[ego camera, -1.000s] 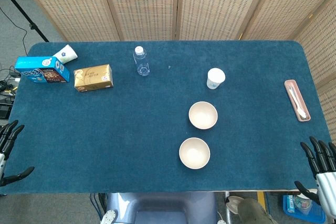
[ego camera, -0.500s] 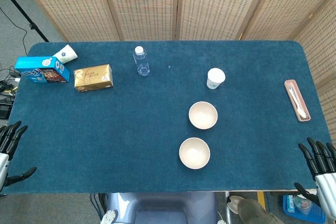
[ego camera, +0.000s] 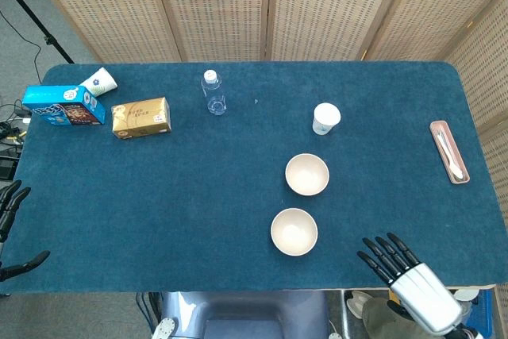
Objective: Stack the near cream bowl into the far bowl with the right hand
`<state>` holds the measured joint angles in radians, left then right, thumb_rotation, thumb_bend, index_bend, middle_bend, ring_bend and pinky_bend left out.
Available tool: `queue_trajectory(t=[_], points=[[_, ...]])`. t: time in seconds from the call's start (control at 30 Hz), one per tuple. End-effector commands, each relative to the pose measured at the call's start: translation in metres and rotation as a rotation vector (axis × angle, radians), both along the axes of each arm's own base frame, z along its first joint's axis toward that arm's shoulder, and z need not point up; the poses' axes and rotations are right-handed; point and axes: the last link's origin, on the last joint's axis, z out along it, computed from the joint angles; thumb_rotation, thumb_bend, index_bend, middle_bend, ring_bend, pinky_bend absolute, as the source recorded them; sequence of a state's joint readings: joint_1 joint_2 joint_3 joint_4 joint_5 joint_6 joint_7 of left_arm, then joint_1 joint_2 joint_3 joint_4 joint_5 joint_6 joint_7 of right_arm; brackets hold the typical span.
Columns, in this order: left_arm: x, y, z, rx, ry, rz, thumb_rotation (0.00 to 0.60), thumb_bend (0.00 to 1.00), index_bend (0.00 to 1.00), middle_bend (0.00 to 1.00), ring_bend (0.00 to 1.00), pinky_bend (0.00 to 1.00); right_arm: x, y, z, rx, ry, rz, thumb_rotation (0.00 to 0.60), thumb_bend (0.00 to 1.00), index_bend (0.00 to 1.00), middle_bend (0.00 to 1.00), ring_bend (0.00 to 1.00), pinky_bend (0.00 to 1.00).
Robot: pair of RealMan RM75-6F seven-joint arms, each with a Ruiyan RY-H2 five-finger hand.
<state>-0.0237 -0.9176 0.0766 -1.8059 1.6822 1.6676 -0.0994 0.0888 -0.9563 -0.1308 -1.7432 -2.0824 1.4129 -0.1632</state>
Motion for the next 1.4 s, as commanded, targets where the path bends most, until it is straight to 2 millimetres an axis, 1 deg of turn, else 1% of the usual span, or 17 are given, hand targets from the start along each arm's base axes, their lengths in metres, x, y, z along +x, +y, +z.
queue_trajectory(t=[0.03, 0.17, 0.27, 0.3, 0.4, 0.5, 0.63, 0.77, 0.87, 0.97, 1.1, 1.17, 1.23, 1.3, 1.33, 1.4], points=[[0.000, -0.002, 0.001, 0.003, -0.003, -0.010, 0.600, 0.00, 0.00, 0.00, 0.00, 0.00, 0.024, -0.020, -0.026, 0.061, 0.029, 0.026, 0.600, 0.00, 0.12, 0.04, 0.00, 0.00], [-0.001, -0.002, 0.001, -0.005, -0.009, -0.014, 0.600, 0.00, 0.00, 0.00, 0.00, 0.00, 0.043, -0.035, -0.046, 0.084, 0.038, 0.035, 0.600, 0.00, 0.15, 0.07, 0.01, 0.01], [-0.002, 0.000, 0.001, -0.005, -0.011, -0.012, 0.600, 0.00, 0.00, 0.00, 0.00, 0.00, 0.056, -0.039, -0.059, 0.098, 0.039, 0.044, 0.600, 0.00, 0.17, 0.10, 0.04, 0.03], [-0.002, 0.001, 0.001, -0.006, -0.013, -0.011, 0.600, 0.00, 0.00, 0.00, 0.00, 0.00, 0.064, -0.041, -0.066, 0.101, 0.040, 0.056, 0.600, 0.00, 0.18, 0.10, 0.05, 0.04], [-0.003, 0.002, 0.001, -0.006, -0.016, -0.012, 0.600, 0.00, 0.00, 0.00, 0.00, 0.00, 0.079, -0.050, -0.084, 0.113, 0.045, 0.075, 0.600, 0.00, 0.19, 0.11, 0.07, 0.07], [-0.003, 0.002, 0.002, -0.002, -0.021, -0.012, 0.600, 0.00, 0.00, 0.00, 0.00, 0.00, 0.086, -0.063, -0.102, 0.130, 0.045, 0.046, 0.600, 0.00, 0.21, 0.14, 0.12, 0.12], [-0.004, 0.002, 0.004, 0.006, -0.028, -0.011, 0.600, 0.00, 0.00, 0.00, 0.00, 0.00, 0.088, -0.073, -0.117, 0.137, 0.042, 0.024, 0.600, 0.02, 0.24, 0.18, 0.17, 0.19], [-0.005, 0.002, 0.005, 0.004, -0.038, -0.011, 0.600, 0.00, 0.00, 0.00, 0.00, 0.00, 0.091, -0.081, -0.134, 0.128, 0.040, 0.013, 0.600, 0.05, 0.26, 0.20, 0.20, 0.21], [-0.005, 0.002, 0.006, 0.005, -0.042, -0.014, 0.600, 0.00, 0.00, 0.00, 0.00, 0.00, 0.093, -0.087, -0.145, 0.122, 0.045, 0.004, 0.600, 0.08, 0.29, 0.24, 0.23, 0.24], [-0.005, 0.002, 0.007, 0.008, -0.048, -0.016, 0.600, 0.00, 0.00, 0.00, 0.00, 0.00, 0.092, -0.092, -0.154, 0.105, 0.055, -0.002, 0.600, 0.09, 0.34, 0.29, 0.30, 0.30], [-0.007, 0.003, 0.010, 0.014, -0.060, -0.011, 0.600, 0.00, 0.00, 0.00, 0.00, 0.00, 0.089, -0.097, -0.160, 0.044, 0.068, 0.022, 0.600, 0.11, 0.44, 0.40, 0.41, 0.39], [-0.007, 0.003, 0.011, 0.013, -0.065, -0.010, 0.600, 0.00, 0.00, 0.00, 0.00, 0.00, 0.084, -0.100, -0.163, 0.021, 0.069, 0.027, 0.600, 0.13, 0.49, 0.44, 0.46, 0.43], [-0.008, 0.003, 0.011, 0.011, -0.066, -0.010, 0.600, 0.00, 0.00, 0.00, 0.00, 0.00, 0.079, -0.100, -0.166, 0.019, 0.063, 0.018, 0.600, 0.20, 0.54, 0.50, 0.52, 0.47], [-0.008, 0.003, 0.011, 0.009, -0.066, -0.011, 0.600, 0.00, 0.00, 0.00, 0.00, 0.00, 0.075, -0.100, -0.168, 0.019, 0.054, 0.015, 0.600, 0.29, 0.57, 0.53, 0.56, 0.48], [-0.007, 0.003, 0.011, 0.009, -0.067, -0.011, 0.600, 0.00, 0.00, 0.00, 0.00, 0.00, 0.072, -0.100, -0.169, 0.017, 0.052, 0.017, 0.600, 0.33, 0.58, 0.54, 0.57, 0.49], [-0.008, 0.003, 0.011, 0.008, -0.068, -0.011, 0.600, 0.00, 0.00, 0.00, 0.00, 0.00, 0.070, -0.101, -0.169, 0.002, 0.048, 0.030, 0.600, 0.38, 0.58, 0.56, 0.59, 0.49]])
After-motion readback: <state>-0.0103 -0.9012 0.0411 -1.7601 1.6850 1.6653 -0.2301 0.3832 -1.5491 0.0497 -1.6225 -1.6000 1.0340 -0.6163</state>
